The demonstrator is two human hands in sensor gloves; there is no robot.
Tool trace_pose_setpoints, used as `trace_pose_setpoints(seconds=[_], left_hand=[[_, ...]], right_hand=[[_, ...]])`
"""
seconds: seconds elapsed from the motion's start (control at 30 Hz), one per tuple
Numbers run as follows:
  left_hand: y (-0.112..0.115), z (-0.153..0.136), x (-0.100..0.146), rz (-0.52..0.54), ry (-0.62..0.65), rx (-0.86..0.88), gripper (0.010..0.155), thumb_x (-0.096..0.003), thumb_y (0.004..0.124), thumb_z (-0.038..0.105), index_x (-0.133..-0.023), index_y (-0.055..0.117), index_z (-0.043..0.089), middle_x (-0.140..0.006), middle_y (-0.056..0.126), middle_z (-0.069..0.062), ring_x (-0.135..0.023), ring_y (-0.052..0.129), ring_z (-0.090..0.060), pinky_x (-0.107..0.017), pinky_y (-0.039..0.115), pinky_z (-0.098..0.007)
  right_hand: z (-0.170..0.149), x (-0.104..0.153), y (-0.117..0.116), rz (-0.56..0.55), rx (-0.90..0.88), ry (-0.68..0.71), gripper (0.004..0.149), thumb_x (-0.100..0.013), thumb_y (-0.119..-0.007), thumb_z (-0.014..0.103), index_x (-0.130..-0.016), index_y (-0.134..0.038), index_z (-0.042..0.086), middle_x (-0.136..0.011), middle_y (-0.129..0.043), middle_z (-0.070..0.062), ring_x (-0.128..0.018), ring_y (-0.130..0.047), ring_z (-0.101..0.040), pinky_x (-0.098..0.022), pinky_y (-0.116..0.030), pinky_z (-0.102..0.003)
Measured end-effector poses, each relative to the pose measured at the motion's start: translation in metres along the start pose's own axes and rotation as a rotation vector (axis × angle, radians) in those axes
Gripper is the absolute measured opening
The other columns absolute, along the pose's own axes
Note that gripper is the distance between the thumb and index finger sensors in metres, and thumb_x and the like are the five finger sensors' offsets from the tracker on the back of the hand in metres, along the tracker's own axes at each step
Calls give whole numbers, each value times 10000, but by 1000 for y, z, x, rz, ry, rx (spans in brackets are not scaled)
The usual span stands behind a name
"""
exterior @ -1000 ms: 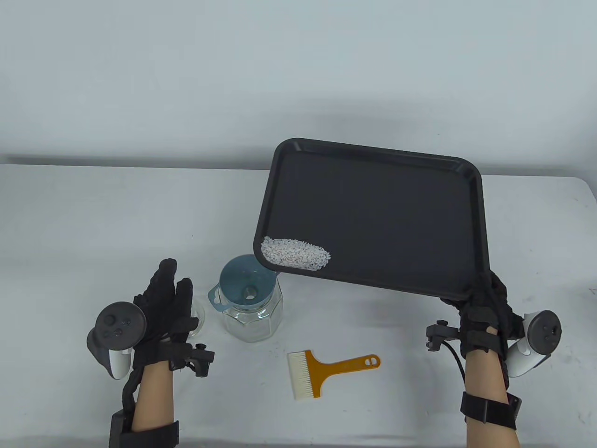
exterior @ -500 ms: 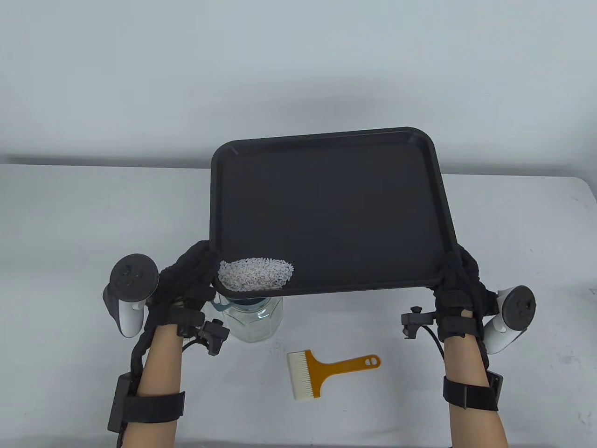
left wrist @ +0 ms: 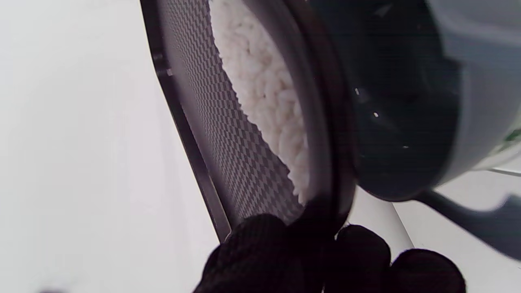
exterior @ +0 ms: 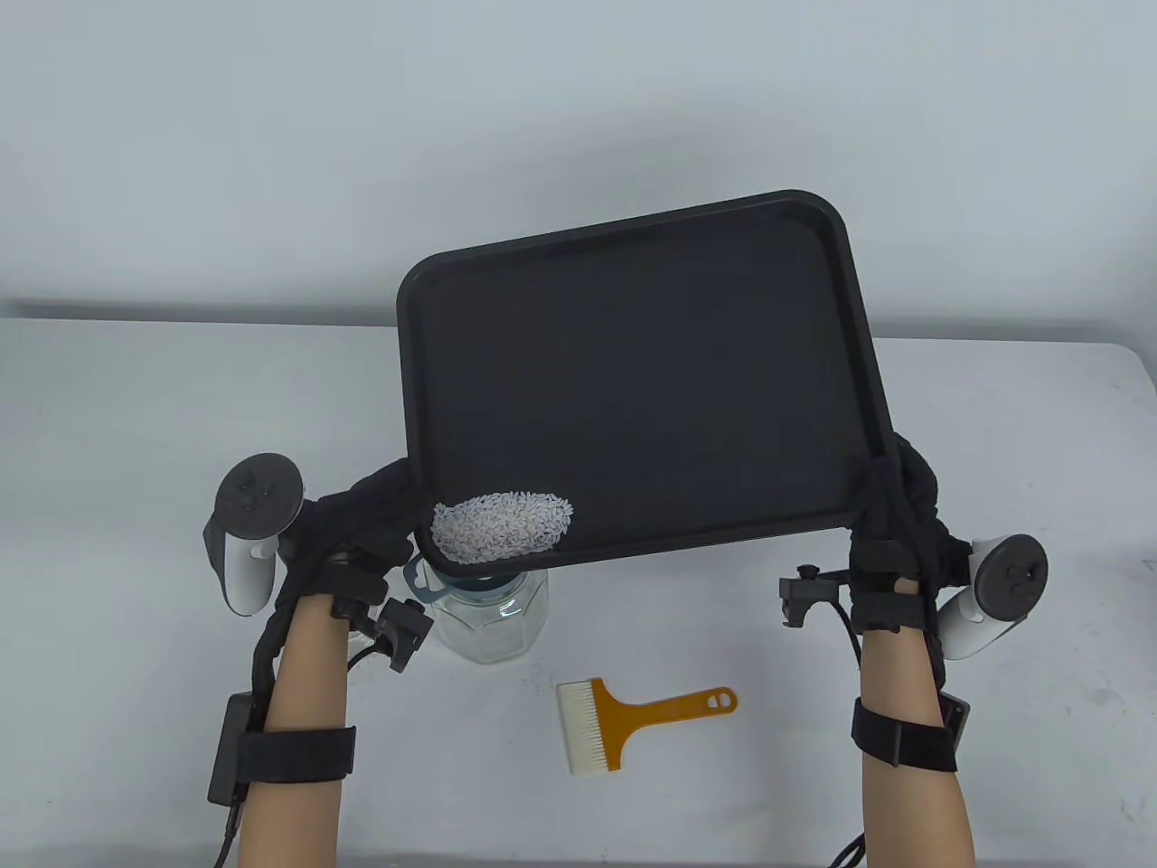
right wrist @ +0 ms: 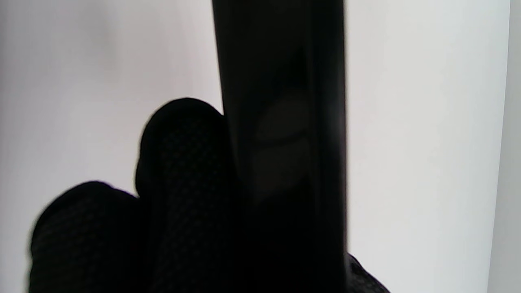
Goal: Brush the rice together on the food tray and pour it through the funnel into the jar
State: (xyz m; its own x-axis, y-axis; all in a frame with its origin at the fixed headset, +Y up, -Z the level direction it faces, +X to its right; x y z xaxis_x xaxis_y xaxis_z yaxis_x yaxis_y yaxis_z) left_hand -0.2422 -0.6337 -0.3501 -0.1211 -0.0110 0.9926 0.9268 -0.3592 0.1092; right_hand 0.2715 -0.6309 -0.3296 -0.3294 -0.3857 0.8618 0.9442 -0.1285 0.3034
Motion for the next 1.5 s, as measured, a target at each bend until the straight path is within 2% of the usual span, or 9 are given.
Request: trace_pose_setpoints(seconds=[0.2,0.5,0.97,1.5], left_hand=[[7,2,-10,33,2,-117,561,-493,746,150,-985,725,-119,-1039,593,-428,-901,506,-774,-492,72,-901],[11,-1,-12,77,5,-230,548,-489,750,154,-970,742,-107,-1035,608,-419,-904,521,-765,-499,87,-903],[15,-5,-11,113,0,-290,528,-484,756,162,-944,755,-96,-1022,636,-400,-897,545,-758,-504,100,-905],[13,-3,-11,135,-6,-359,519,-482,761,176,-931,765,-87,-1013,654,-395,-895,565,-752,-513,108,-908]], right_hand=[[11,-1,2,-10,21,61,504,-551,-600,306,-925,-516,-21,-685,-874,-237,-331,-1072,-285,-353,-822,-461],[36,5,-4,5,69,175,505,-550,-611,317,-934,-532,-1,-693,-881,-234,-340,-1075,-289,-360,-821,-464],[73,18,-15,29,136,339,504,-549,-623,325,-940,-552,14,-699,-890,-228,-355,-1074,-291,-365,-820,-466],[93,29,-21,50,158,430,503,-549,-632,332,-945,-559,30,-709,-893,-222,-363,-1076,-291,-374,-818,-468]])
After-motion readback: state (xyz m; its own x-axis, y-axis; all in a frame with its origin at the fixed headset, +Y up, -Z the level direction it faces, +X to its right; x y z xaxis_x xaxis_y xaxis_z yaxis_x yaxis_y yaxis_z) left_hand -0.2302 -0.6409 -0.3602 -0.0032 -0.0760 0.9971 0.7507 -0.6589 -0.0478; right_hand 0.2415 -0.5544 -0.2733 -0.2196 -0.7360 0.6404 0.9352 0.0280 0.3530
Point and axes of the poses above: the tracker on the back of each hand, its own z axis roughly to the thumb side, its own x axis roughly from the fingertips to the wrist, y = z × x, the point moved 1 cm from there along -x, roughly from the wrist to the fingertips
